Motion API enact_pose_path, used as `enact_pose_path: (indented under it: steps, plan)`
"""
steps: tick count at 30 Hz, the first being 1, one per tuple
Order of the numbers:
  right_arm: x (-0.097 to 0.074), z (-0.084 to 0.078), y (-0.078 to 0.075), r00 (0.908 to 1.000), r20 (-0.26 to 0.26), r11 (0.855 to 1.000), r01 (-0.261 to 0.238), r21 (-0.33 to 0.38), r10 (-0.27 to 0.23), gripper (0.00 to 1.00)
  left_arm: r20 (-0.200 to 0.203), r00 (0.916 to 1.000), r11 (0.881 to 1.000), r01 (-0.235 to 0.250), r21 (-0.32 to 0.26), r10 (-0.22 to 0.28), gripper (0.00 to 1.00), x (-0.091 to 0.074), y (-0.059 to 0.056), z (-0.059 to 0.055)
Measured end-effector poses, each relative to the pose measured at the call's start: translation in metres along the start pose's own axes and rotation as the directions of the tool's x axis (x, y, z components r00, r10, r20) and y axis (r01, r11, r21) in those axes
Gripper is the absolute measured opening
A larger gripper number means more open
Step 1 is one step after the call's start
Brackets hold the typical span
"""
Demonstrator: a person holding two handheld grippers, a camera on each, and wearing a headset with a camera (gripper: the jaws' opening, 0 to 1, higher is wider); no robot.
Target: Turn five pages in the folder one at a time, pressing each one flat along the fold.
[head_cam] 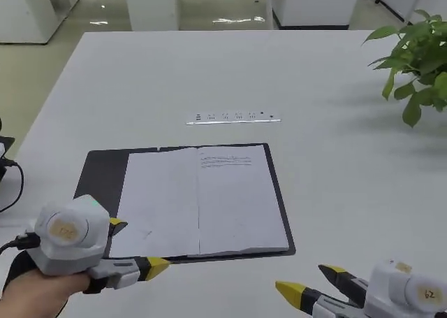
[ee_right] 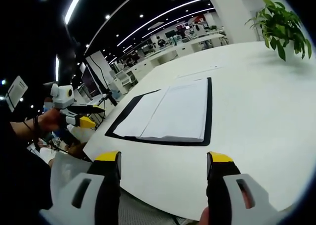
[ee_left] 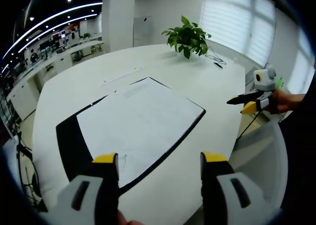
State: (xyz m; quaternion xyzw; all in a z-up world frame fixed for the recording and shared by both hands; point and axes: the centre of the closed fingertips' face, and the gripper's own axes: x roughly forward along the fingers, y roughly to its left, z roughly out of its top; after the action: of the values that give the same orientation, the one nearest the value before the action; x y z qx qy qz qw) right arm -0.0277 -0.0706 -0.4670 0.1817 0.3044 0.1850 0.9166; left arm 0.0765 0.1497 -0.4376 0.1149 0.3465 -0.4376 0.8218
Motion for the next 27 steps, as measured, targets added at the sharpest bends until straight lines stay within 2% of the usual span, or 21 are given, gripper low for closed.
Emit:
enact_pose_path:
  steps: [6,8,10,12,17,19,24,27]
  plan:
    - [-0.001,0.001,-0.005,1.0000,-0.004,1.000,-0.003,0.009,0.003,0.71,-0.004,0.9992,0.999,0.040,0.035,-0.040,0.67,0.019,-0.008,0.015]
    - [-0.002,0.002,-0.006,1.0000,-0.001,1.000,-0.003,0.014,0.003,0.72,-0.009,0.9979,0.996,0.065,0.061,-0.064,0.66,0.026,-0.013,0.019]
    - [-0.002,0.002,-0.009,1.0000,-0.005,1.000,0.008,0.021,-0.008,0.73,-0.005,0.9940,0.991,0.110,0.071,-0.110,0.65,0.031,-0.023,0.025]
    - [-0.002,0.000,-0.012,0.9997,-0.014,1.000,0.018,0.022,-0.018,0.72,-0.008,0.9915,0.988,0.130,0.084,-0.130,0.66,0.037,-0.028,0.029]
    - [-0.003,-0.005,-0.015,0.9992,-0.033,0.999,0.023,0.023,-0.023,0.75,-0.030,0.9869,0.982,0.161,0.102,-0.159,0.67,0.053,-0.038,0.032]
    - [-0.004,-0.005,-0.015,0.9992,-0.032,1.000,0.023,0.021,-0.023,0.75,-0.042,0.9852,0.980,0.169,0.102,-0.166,0.67,0.064,-0.038,0.029]
    - [-0.006,-0.001,-0.015,0.9994,-0.019,1.000,0.028,-0.002,-0.028,0.77,-0.065,0.9796,0.973,0.197,0.119,-0.190,0.68,0.081,-0.052,0.030]
    - [-0.007,0.003,-0.014,0.9996,-0.008,1.000,0.026,-0.003,-0.026,0.78,-0.074,0.9765,0.970,0.210,0.124,-0.202,0.63,0.088,-0.058,0.032]
